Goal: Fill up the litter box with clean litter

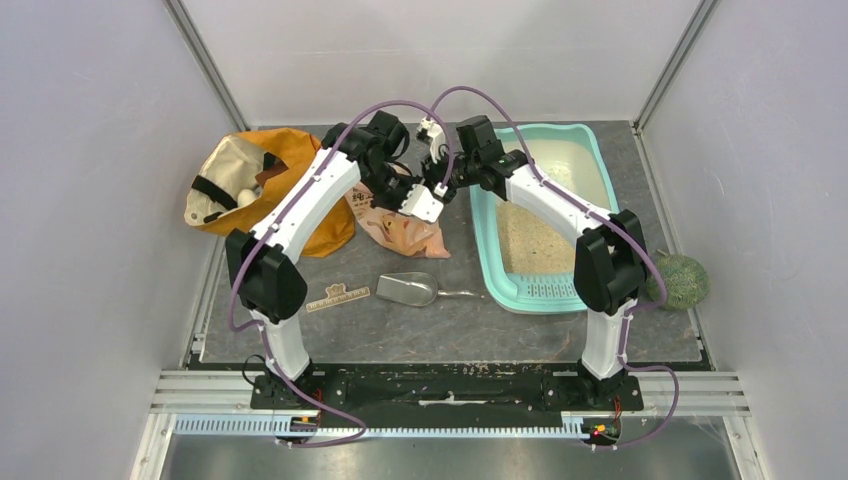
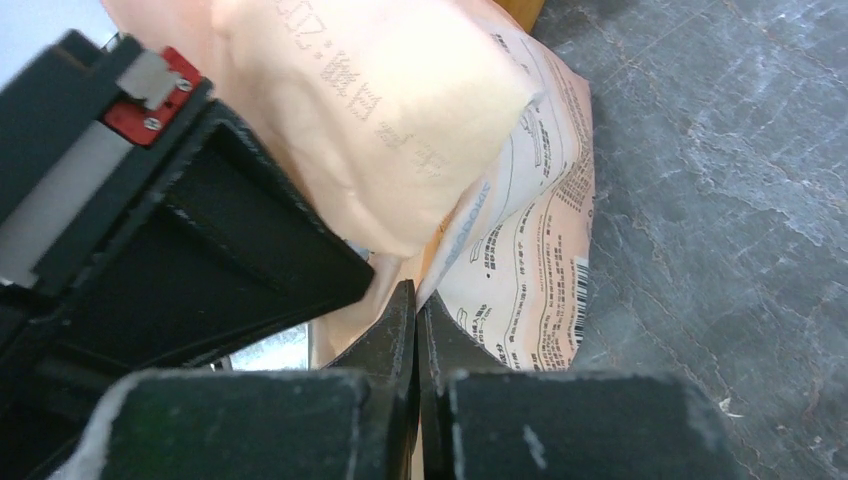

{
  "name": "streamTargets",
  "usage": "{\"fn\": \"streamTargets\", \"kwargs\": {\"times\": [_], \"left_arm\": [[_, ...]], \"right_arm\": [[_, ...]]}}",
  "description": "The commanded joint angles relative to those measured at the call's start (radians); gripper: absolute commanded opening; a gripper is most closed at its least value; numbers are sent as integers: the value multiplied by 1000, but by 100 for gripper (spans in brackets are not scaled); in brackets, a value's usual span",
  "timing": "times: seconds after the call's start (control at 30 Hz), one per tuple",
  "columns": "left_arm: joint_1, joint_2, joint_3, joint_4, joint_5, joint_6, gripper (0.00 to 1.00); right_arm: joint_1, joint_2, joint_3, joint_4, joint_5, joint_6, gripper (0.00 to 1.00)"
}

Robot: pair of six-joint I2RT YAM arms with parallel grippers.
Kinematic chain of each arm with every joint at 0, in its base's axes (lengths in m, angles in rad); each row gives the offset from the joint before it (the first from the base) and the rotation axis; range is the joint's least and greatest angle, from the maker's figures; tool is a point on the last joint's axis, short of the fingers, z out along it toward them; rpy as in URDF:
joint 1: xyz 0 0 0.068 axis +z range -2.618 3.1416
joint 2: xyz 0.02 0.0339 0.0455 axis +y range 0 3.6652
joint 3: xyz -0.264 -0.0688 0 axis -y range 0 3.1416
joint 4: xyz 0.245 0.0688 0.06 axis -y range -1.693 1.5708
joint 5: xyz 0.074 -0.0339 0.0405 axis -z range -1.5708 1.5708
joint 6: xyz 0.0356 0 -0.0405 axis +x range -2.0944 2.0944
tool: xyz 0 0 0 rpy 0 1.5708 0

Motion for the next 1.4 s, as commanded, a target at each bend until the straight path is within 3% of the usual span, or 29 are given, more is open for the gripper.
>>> {"fn": "streamTargets", "kwargs": {"times": [0.0,0.23,0.4,0.53,0.7,0.77,0.9,1.0,1.17,1.27,1.3,1.37], "left_arm": [[-16,-13,45,-77,-62,-3,4],[-27,-55,-22,-50,-64,-103,2],[-12,-122,-116,65,-1,-196,2],[40,-186,-139,154,136,-252,42],[43,-190,-128,211,62,-235,57],[43,-186,-121,258,-11,-271,81],[53,-297,-265,488,-75,-270,90],[53,-351,-356,525,-105,-145,91],[65,-342,-315,382,-110,-44,92],[65,-356,-381,520,-216,-35,92],[70,-362,-391,554,-229,-43,90],[79,-345,-341,542,-223,-93,74]], "right_arm": [[-4,-95,17,92,44,-18,0],[-8,-109,-17,178,148,12,0],[-24,-103,-17,191,16,50,0],[-38,-100,-30,191,-113,86,0],[-46,-99,-42,162,-122,68,0],[-48,-97,-42,158,-122,56,0],[-53,-98,-46,147,-158,29,0],[-55,-107,-57,145,-182,-13,0],[-64,-95,-43,132,-208,-23,0],[-66,-95,-39,101,-218,-69,0],[-66,-95,-40,83,-219,-92,0],[-68,-98,-37,40,-231,-152,0]]}}
